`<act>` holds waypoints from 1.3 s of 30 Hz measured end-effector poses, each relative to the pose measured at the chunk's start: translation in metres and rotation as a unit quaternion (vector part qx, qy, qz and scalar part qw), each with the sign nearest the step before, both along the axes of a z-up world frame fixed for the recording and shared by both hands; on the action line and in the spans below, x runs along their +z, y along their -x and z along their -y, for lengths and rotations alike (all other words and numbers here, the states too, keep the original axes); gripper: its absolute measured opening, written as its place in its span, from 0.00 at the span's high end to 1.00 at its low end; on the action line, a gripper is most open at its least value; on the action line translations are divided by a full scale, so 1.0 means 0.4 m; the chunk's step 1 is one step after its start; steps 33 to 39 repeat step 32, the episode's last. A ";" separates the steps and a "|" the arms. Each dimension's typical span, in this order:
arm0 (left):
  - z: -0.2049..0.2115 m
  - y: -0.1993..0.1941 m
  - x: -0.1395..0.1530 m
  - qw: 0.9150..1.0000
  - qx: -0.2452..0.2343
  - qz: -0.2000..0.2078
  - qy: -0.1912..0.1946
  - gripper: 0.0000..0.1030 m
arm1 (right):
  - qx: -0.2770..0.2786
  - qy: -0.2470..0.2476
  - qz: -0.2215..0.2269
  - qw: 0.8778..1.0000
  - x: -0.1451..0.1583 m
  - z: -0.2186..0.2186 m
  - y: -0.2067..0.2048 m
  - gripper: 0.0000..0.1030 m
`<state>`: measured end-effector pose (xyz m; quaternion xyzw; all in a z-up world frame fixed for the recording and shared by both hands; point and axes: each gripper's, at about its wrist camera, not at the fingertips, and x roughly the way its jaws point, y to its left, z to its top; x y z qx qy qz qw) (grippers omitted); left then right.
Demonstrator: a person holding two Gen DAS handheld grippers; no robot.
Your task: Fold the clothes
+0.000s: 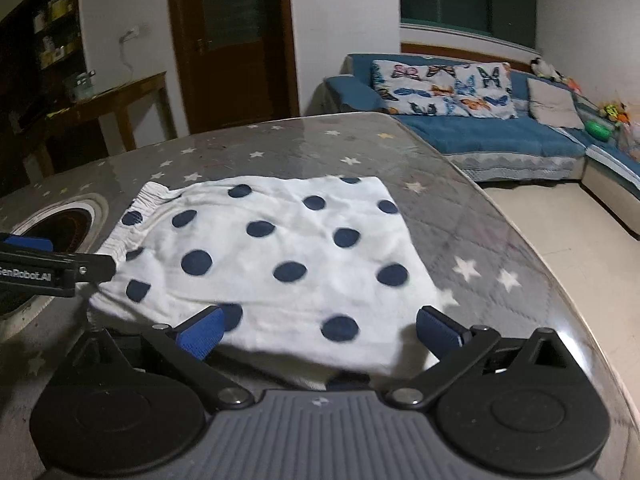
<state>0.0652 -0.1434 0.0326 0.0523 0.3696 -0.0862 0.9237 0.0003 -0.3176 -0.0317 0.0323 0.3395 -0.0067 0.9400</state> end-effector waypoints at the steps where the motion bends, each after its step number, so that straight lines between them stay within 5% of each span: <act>1: 0.002 0.010 0.002 1.000 -0.003 0.001 0.001 0.00 | -0.006 0.001 0.001 1.000 0.000 0.003 0.009 0.00; 15: 0.024 0.113 0.001 0.999 -0.037 -0.006 0.013 0.00 | -0.040 -0.015 0.001 0.999 -0.012 -0.004 0.092 0.00; 39: 0.024 0.153 -0.013 0.999 -0.044 -0.017 0.014 0.00 | -0.048 -0.027 -0.005 0.998 -0.021 -0.008 0.119 0.00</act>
